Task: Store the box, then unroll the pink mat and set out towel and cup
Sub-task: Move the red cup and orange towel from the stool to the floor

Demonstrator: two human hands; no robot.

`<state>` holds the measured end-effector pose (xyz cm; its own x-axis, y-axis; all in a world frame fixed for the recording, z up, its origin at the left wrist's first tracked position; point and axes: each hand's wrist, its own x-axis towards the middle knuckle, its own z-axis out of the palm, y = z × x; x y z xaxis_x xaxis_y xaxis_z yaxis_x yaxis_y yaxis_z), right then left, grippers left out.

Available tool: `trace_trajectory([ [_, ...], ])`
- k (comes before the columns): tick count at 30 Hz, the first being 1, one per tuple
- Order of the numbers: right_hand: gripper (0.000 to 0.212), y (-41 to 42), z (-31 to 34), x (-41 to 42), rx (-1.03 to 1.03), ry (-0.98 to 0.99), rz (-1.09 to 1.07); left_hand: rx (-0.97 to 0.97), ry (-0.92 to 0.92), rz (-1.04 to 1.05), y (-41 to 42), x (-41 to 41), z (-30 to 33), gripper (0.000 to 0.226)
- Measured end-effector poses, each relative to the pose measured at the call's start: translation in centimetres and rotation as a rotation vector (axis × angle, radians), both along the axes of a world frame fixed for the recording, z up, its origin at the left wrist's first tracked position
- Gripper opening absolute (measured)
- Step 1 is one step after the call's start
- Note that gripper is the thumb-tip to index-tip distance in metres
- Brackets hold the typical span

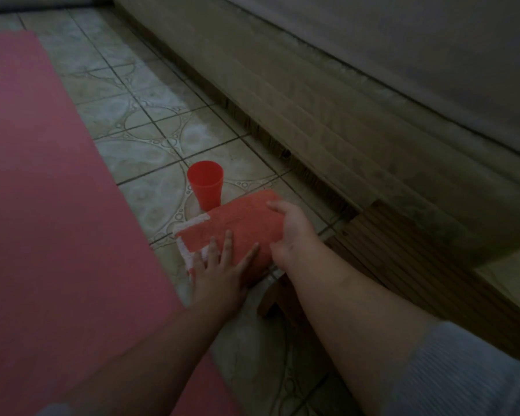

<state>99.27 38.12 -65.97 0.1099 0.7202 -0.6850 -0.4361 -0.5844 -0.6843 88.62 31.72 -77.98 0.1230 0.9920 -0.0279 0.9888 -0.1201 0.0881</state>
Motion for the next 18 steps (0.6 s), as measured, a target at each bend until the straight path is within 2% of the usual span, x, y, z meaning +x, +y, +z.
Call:
trace_trajectory([
  [7,0.042,-2.0,2.2,1.9,0.024,0.088,0.024,0.015,0.001,0.041,-0.7,0.4,0.2,0.097],
  [10,0.011,-2.6,2.9,2.2,0.009,0.192,0.034,-0.016,-0.008,0.051,-0.5,0.5,0.3,0.094],
  [11,0.008,-2.7,2.9,2.2,0.013,0.215,0.033,-0.030,-0.008,0.045,-0.4,0.5,0.3,0.091],
  [14,0.009,-2.9,3.0,2.2,0.030,0.205,0.031,-0.068,-0.011,0.032,-0.2,0.7,1.0,0.087],
  [16,0.021,-3.0,3.3,2.2,0.037,0.183,0.071,-0.068,-0.025,0.038,-0.6,0.9,1.7,0.086],
  [18,0.011,-2.8,3.8,3.1,0.065,0.112,0.198,-0.034,-0.063,0.043,-1.3,0.9,2.7,0.084],
])
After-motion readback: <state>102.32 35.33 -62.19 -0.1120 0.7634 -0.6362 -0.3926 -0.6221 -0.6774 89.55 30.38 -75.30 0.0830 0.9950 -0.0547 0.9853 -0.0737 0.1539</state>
